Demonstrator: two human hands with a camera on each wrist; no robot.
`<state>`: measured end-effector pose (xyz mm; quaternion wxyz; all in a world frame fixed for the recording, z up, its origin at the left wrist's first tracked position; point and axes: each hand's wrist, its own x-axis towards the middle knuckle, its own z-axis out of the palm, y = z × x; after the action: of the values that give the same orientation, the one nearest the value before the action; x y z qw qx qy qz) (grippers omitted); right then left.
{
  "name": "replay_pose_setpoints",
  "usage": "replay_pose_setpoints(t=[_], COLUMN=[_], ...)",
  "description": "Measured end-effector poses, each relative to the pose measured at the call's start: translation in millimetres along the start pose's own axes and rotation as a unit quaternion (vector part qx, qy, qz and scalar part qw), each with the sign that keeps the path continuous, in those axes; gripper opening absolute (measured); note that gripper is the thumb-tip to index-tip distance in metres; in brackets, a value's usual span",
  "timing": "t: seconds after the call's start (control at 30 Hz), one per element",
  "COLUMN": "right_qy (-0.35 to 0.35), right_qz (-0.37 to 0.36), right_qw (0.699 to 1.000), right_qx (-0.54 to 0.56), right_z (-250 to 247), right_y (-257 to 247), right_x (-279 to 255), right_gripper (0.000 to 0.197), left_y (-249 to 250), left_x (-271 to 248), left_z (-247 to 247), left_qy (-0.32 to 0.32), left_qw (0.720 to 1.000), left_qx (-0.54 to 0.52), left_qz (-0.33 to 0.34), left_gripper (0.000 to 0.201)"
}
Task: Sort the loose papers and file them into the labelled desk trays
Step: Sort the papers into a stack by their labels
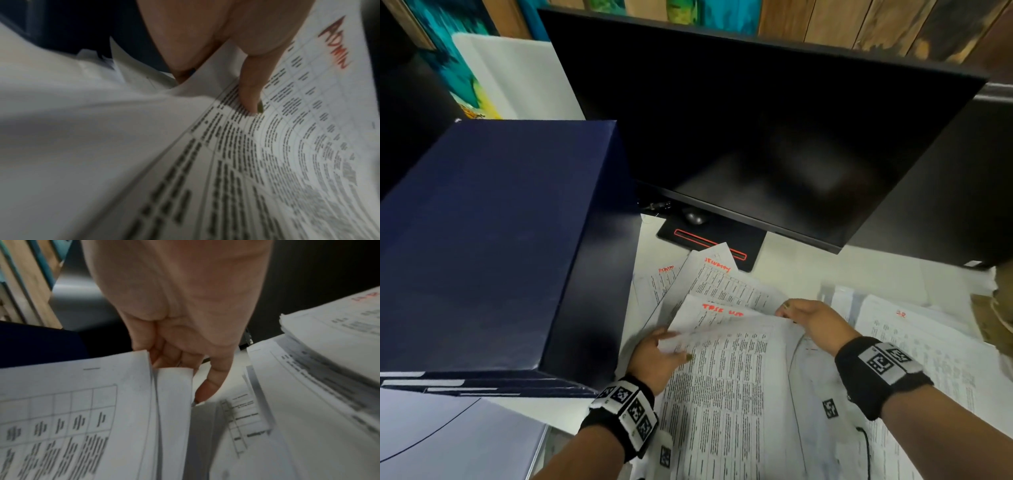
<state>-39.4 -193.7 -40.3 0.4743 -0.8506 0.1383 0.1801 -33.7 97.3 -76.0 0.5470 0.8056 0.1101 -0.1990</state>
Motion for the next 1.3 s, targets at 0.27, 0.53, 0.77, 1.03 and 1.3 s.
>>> replay_pose_setpoints(t=[0.27,0.53,0.77,1.03,1.3], right_qy=[-0.015,-0.054,0.066,0.138,0.330], right_qz=[0.048,0.055,-0.022,0.008,0.167], right_qw=[0.993,0.949,0.971,0.985,0.926], right_qx=[-0.104,-0.306,-0.230,-0.104,-0.079], right_z=[9.8,20.8,16.3,-13.1,-87.7], right_y=[-4.3,-7.3,-13.8,-6.4,79.7], right_x=[12.6,20.9,15.1,-8.5,-71.8], right_gripper=[0.043,0.017,0.028,0.028,0.031], left_y=[-2.9,-9.1,4.9,30.8,64.3], left_x=[-12.5,-12.7,-9.3,14.8,-8.4], left_z=[-13.1,-16.9,-9.1,-0.7,78.6], left_qy=[-0.096,-0.075,0.026,0.141,0.025], left_qw=[0.991,0.996,0.999,0.982,0.957], left_qx=[-0.030,0.007,-0.034,0.127,0.239], left_qz=[0.084,0.051,0.002,0.015,0.164], left_gripper=[0.038,0.046,0.038,0.069,0.056])
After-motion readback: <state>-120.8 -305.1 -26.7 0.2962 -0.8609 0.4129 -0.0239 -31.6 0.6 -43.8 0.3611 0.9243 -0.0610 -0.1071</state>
